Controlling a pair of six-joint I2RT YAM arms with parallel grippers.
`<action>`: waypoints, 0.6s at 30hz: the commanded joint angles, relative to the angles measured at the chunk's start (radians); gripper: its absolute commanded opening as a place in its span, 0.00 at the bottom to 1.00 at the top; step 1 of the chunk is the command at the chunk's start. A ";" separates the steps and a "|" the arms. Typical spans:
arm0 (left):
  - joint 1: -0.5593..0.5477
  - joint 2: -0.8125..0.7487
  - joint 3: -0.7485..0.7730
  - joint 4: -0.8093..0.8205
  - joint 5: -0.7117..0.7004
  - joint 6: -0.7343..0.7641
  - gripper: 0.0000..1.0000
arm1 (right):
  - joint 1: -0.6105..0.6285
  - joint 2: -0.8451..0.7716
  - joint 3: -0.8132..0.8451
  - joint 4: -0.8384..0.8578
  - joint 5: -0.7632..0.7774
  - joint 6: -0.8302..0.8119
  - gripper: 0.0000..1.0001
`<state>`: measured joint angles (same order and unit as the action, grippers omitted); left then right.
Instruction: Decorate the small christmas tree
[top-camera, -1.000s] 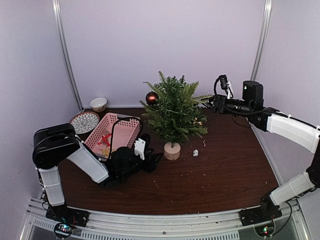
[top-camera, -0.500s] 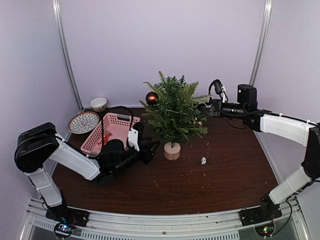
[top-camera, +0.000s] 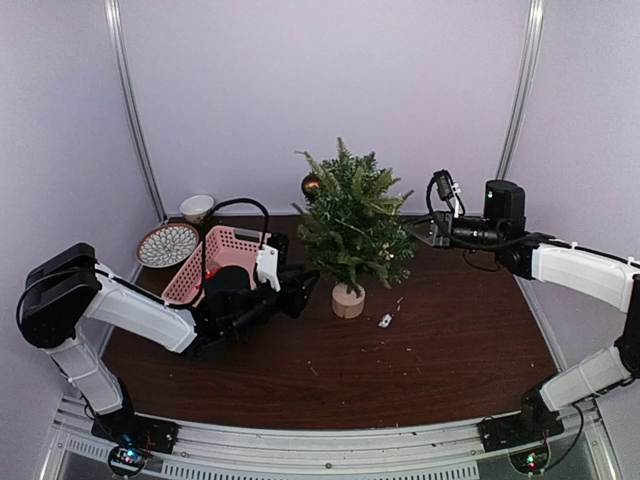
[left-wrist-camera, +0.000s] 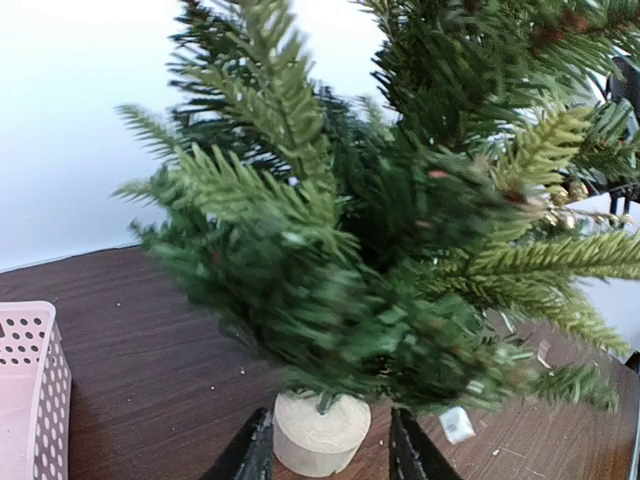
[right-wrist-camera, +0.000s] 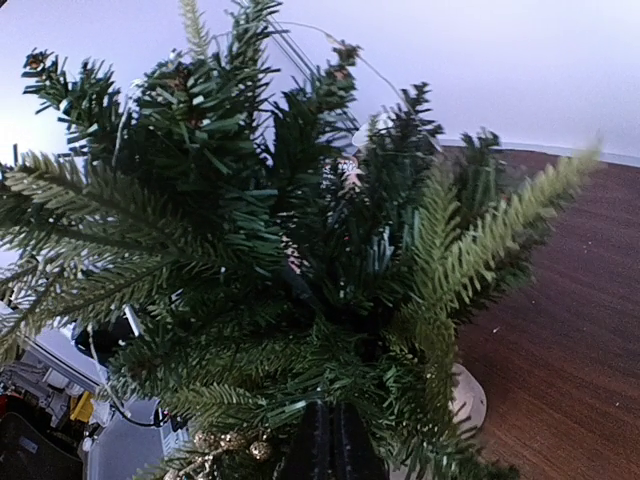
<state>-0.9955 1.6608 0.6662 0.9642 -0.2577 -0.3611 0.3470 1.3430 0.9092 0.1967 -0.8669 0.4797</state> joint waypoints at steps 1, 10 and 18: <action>0.027 -0.013 0.040 -0.020 -0.002 -0.012 0.39 | 0.014 -0.065 -0.028 0.010 -0.001 0.015 0.00; 0.076 0.027 0.135 -0.086 0.078 0.005 0.39 | 0.046 -0.150 -0.078 -0.021 0.047 0.036 0.00; 0.096 0.060 0.192 -0.112 0.113 0.017 0.39 | 0.062 -0.192 -0.104 -0.039 0.067 0.041 0.10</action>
<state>-0.9127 1.7042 0.8230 0.8509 -0.1787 -0.3599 0.3958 1.1786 0.8143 0.1509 -0.8070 0.5076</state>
